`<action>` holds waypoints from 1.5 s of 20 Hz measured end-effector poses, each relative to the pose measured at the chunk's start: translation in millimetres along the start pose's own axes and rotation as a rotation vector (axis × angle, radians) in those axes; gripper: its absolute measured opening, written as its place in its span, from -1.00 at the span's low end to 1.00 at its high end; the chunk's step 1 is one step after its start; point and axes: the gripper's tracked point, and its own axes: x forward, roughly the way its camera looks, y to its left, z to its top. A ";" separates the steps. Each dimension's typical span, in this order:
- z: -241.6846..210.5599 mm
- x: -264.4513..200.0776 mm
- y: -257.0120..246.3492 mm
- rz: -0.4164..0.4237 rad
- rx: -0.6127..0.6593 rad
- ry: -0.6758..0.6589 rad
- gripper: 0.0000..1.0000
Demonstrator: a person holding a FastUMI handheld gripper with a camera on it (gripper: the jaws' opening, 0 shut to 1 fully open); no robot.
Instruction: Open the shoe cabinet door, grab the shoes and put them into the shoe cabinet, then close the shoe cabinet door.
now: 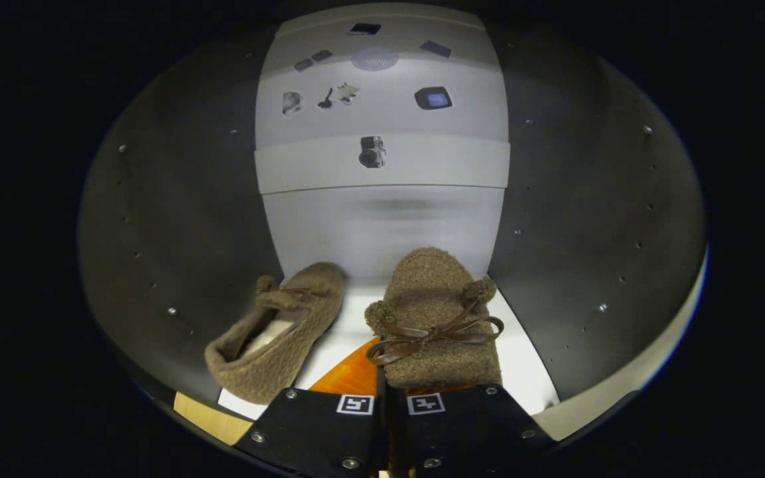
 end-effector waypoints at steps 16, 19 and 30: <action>-12.8 47.5 -10.5 -0.046 0.011 0.115 -0.70; -9.7 31.7 -9.9 -0.062 -0.019 0.093 -0.69; 8.7 -57.5 -5.9 -0.076 -0.005 -0.010 -0.69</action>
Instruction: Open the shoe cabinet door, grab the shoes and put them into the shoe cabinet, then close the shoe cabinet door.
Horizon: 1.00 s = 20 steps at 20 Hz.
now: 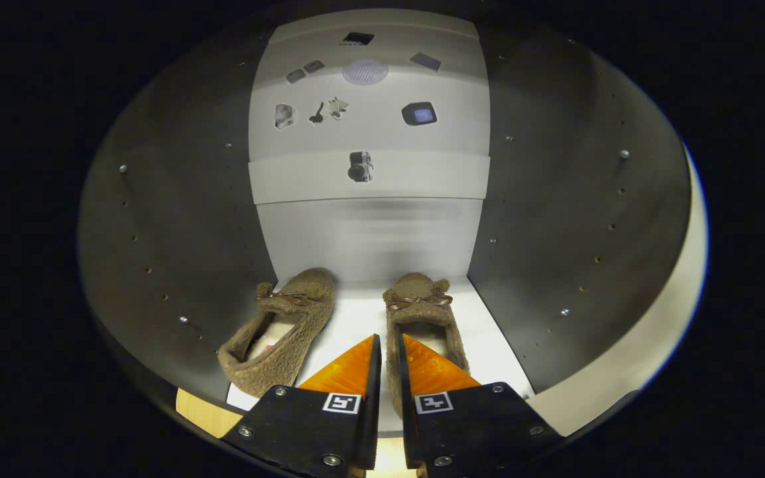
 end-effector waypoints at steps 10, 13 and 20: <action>-21.8 -132.3 0.8 -0.007 0.012 -0.078 -0.69; -30.6 -172.2 -1.1 -0.017 0.007 -0.093 -0.69; -47.5 -255.8 3.2 -0.021 0.010 -0.144 -0.69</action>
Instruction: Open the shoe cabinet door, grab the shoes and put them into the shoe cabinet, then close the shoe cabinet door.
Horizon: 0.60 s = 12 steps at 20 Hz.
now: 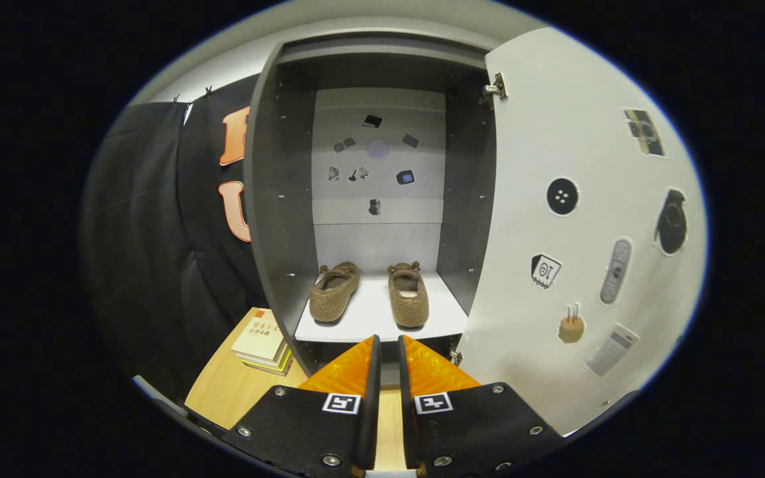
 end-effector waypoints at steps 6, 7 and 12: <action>-16.0 -64.2 -13.4 -0.031 0.001 -0.026 -0.64; -16.7 -74.3 -17.5 -0.037 0.001 -0.041 -0.62; -19.9 -121.8 -43.1 -0.068 0.032 -0.105 -0.51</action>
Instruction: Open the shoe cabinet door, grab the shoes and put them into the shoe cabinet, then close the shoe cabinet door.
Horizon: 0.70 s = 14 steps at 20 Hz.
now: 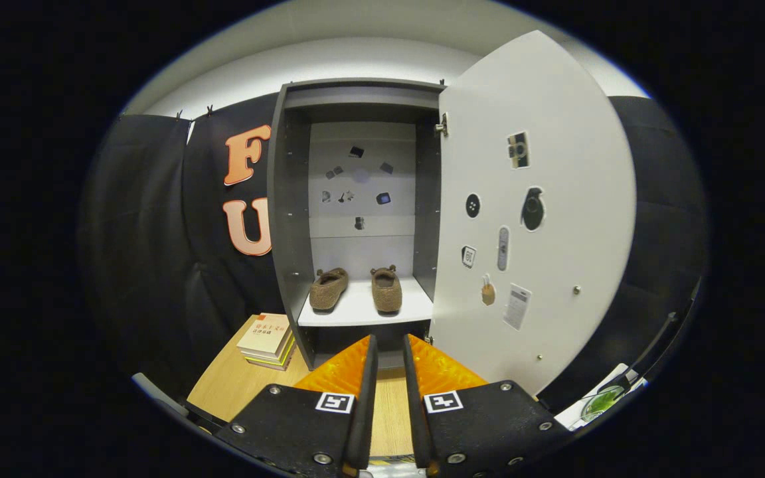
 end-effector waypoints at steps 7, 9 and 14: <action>-13.4 -50.4 -76.4 -0.140 0.014 -0.039 -0.33; -18.5 -57.4 -101.0 -0.179 0.032 -0.038 -0.28; -42.6 -54.7 -160.7 -0.266 0.100 -0.004 -0.22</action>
